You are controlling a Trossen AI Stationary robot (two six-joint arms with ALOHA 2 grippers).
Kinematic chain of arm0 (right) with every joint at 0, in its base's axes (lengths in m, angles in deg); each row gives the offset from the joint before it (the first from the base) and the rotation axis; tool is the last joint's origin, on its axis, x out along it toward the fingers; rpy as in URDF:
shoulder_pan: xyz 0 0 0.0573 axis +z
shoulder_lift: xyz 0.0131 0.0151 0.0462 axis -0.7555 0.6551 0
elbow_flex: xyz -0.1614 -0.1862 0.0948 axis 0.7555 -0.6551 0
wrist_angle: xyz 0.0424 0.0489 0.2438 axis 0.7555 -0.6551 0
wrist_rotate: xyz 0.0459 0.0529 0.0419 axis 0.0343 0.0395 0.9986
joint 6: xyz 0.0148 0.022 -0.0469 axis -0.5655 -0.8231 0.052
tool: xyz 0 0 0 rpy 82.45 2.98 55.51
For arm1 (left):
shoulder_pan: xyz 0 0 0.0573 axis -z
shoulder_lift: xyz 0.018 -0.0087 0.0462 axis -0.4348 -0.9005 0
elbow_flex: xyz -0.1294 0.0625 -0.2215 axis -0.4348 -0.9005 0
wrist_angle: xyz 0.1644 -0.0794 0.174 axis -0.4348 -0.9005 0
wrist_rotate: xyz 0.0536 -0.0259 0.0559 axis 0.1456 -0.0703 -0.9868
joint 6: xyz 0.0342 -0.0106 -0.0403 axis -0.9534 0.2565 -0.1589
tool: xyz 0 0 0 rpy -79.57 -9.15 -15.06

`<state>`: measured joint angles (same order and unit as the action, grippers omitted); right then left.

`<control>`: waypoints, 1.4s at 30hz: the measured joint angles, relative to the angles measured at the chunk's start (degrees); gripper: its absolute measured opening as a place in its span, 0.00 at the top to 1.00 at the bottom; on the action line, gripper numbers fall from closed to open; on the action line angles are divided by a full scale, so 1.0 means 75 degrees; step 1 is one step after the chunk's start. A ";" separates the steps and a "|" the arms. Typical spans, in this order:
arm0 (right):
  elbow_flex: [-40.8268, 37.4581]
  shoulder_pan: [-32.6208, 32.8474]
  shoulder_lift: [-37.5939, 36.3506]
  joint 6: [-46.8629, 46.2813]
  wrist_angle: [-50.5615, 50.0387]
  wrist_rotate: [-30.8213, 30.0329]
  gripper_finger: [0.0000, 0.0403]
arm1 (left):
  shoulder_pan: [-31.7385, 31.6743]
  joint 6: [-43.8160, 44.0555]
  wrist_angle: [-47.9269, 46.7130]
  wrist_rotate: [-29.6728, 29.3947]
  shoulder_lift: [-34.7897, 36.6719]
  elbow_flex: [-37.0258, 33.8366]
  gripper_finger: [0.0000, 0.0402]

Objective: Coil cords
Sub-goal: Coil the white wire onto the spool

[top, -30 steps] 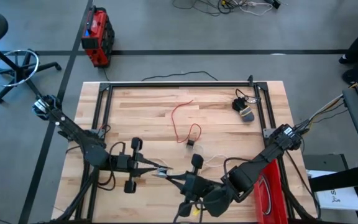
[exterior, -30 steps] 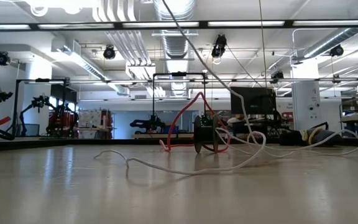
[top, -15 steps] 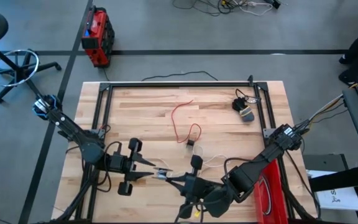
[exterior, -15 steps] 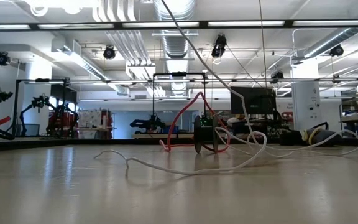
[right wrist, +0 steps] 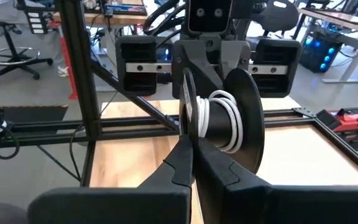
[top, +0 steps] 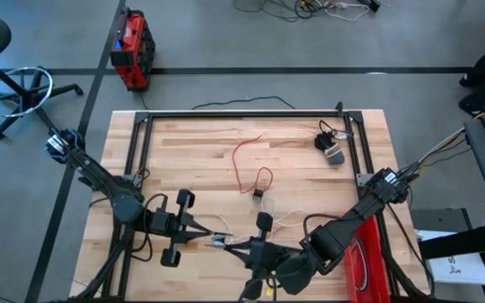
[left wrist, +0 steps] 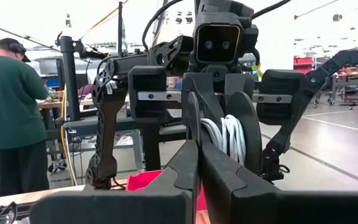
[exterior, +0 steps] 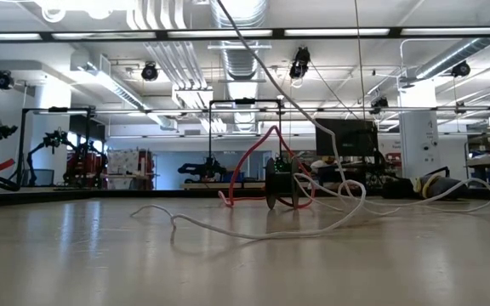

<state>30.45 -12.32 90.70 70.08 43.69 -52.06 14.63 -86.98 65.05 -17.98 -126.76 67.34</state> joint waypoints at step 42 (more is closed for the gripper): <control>-0.1571 -0.1089 0.2256 -0.1561 0.2900 0.1416 0.62 | 0.0087 -0.1256 -0.4436 -0.0847 0.2060 0.4945 1.00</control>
<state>18.67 -20.49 107.62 58.37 65.44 -41.44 15.28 -96.40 31.78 -24.33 -111.30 104.43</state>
